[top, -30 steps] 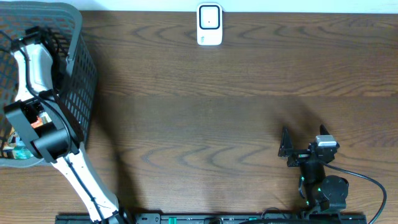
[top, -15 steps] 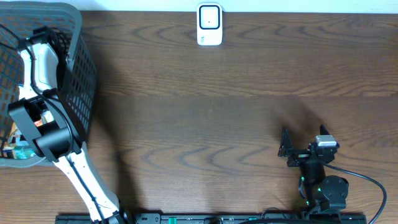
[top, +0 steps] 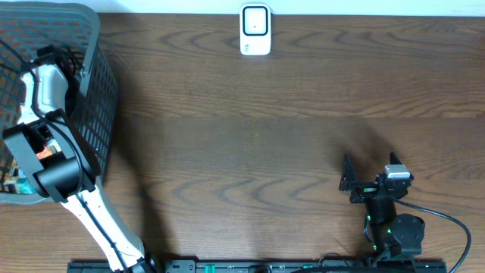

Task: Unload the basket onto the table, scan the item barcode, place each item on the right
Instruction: 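Grasp the white-and-blue snack bag in the basket with the left gripper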

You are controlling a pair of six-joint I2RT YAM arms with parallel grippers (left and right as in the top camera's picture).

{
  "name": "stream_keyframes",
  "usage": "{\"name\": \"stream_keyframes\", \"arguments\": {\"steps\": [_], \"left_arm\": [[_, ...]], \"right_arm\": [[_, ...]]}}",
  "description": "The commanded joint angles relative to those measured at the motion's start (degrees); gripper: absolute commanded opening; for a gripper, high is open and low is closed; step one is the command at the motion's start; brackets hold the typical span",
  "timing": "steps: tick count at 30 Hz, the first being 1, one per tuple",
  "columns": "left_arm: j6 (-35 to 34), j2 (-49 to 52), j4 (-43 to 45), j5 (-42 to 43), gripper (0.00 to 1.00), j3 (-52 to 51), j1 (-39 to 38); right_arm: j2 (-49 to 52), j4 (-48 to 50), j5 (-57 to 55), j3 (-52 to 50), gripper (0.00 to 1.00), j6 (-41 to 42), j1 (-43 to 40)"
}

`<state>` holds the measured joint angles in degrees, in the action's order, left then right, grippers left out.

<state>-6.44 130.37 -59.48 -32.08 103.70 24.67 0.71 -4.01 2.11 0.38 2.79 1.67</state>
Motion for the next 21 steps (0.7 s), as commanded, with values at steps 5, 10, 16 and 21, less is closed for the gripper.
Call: {"name": "stream_keyframes", "arguments": {"steps": [5, 10, 16, 21], "left_arm": [[-0.17, 1.31, -0.59, 0.74, 0.07, -1.01, 0.76], [-0.57, -3.91, -0.59, 3.13, 0.08, -0.92, 0.2], [-5.51, -15.65, 0.57, 3.17, 0.08, -0.33, 0.0], [-7.82, -27.67, 3.13, 9.03, 0.07, -0.33, 0.02]], "right_arm": [[-0.22, -0.26, -0.24, -0.07, 0.99, 0.55, -0.61], [-0.22, -0.24, -0.24, -0.07, 0.99, 0.55, -0.61], [-0.22, -0.26, -0.24, -0.07, 0.99, 0.57, -0.61], [-0.22, -0.26, -0.24, -0.07, 0.99, 0.55, -0.61]]}}
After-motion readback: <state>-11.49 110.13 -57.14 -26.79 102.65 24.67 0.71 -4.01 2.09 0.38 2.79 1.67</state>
